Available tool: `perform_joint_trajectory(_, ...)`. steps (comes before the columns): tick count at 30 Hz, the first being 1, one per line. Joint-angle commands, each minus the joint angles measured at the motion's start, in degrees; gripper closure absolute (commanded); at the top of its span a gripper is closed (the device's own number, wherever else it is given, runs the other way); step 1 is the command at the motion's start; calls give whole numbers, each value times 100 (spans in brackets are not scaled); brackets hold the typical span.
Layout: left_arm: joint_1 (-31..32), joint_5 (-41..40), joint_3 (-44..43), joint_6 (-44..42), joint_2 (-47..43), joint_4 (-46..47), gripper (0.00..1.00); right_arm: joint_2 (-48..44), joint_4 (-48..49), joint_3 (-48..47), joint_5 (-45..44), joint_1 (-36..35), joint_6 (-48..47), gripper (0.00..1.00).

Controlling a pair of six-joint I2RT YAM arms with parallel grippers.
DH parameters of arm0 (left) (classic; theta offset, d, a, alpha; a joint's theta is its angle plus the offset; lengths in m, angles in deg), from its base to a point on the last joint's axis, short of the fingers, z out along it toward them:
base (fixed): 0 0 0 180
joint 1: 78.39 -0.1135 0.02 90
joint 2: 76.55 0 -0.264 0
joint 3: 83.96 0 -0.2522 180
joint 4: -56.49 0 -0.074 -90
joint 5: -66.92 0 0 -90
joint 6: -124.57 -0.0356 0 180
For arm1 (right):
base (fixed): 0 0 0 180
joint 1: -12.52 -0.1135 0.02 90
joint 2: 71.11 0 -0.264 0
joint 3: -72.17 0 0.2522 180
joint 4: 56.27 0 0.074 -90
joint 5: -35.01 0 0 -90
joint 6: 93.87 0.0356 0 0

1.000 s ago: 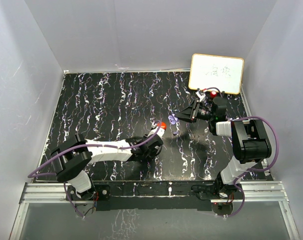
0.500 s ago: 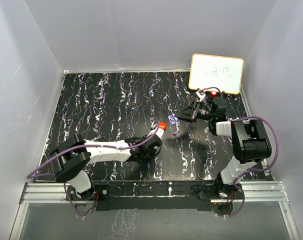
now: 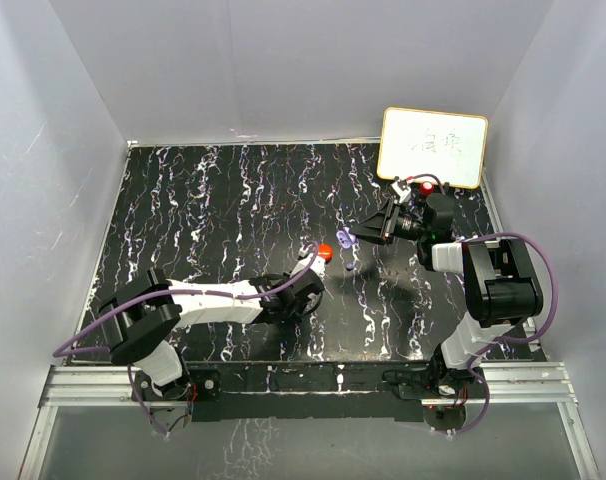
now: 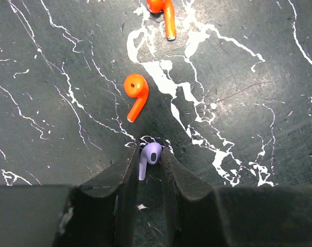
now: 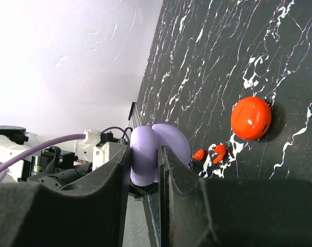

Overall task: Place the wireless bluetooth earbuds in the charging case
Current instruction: Pick up the earbud from the center of the board.

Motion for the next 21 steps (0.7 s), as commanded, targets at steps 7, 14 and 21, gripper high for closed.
perform_joint_trajectory(7,-243,-297,-209,398,170,-534,90,-185,333,-15,69,27,-5,100)
perform_joint_trajectory(14,-445,-362,-254,639,219,-755,82,-163,355,4,76,26,-5,100)
perform_joint_trajectory(21,-534,-301,-139,670,107,-690,89,-163,361,11,77,28,-6,100)
